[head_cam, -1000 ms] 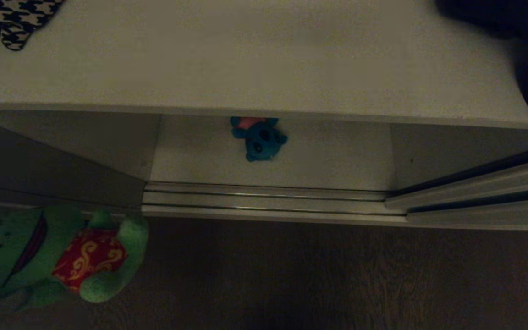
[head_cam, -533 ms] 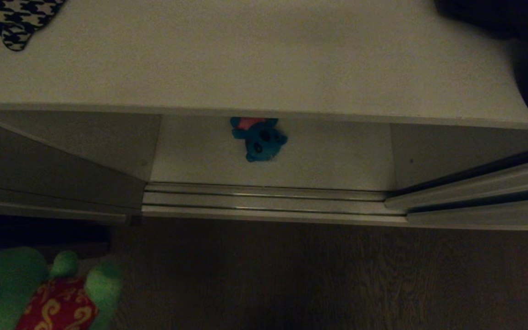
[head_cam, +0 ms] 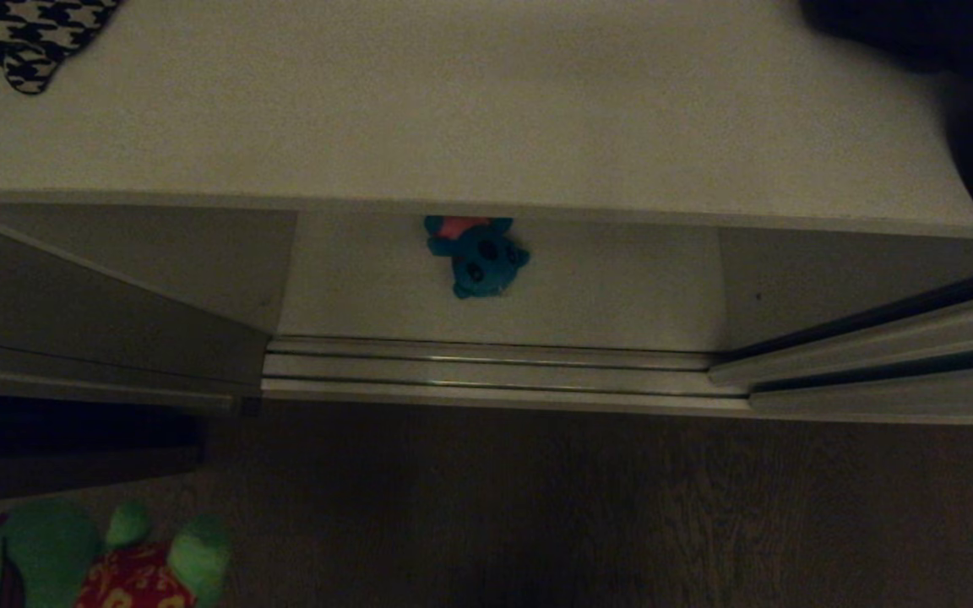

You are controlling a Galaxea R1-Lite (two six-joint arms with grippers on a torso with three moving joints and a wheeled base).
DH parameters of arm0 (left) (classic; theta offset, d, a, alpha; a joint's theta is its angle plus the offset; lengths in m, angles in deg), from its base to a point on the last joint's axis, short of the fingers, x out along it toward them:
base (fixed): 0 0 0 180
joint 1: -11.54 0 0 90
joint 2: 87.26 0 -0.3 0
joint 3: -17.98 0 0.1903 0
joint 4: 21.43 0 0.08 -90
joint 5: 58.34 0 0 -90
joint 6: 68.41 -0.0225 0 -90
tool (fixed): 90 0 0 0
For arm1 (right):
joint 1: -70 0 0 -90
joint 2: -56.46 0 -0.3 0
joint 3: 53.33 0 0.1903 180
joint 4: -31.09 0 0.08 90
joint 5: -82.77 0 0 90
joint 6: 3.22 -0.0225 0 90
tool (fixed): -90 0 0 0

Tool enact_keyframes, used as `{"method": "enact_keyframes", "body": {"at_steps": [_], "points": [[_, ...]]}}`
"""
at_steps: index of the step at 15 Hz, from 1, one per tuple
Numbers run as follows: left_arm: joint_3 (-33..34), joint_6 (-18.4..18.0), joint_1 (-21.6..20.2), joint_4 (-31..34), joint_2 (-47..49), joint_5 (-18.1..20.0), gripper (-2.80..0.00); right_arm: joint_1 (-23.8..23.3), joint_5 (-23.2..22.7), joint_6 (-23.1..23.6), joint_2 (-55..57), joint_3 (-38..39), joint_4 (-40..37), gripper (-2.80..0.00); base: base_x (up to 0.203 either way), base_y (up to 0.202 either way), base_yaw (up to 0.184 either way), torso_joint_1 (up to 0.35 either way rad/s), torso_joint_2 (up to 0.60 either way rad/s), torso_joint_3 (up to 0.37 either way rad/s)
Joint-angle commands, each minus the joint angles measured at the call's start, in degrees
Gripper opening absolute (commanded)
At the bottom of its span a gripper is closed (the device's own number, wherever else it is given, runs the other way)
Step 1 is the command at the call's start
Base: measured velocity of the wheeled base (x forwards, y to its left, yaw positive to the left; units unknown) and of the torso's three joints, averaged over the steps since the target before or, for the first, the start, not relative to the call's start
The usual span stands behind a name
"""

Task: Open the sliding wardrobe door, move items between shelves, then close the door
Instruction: Place the green doll on the higher shelf

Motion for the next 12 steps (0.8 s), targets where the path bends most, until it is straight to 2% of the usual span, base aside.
{"method": "enact_keyframes", "body": {"at_steps": [1, 8, 12], "points": [[0.52, 0.03, -0.01, -0.17, -0.08, -0.05, -2.80, 0.02, -0.02, 0.04, -0.20, 0.00, 0.03, -2.80, 0.000, 0.000, 0.000, 0.000, 0.00, 0.000], [0.61, -0.22, -0.01, -0.08, -0.08, -0.05, -2.80, 0.02, -0.02, 0.04, -0.29, 0.00, 0.03, -2.80, 0.000, 0.000, 0.000, 0.000, 0.00, 0.000], [0.61, -0.32, -0.01, -0.08, -0.08, -0.05, -2.80, 0.02, -0.02, 0.04, -0.20, 0.00, 0.03, -2.80, -0.178, 0.000, 0.001, 0.002, 0.00, 0.001]]}}
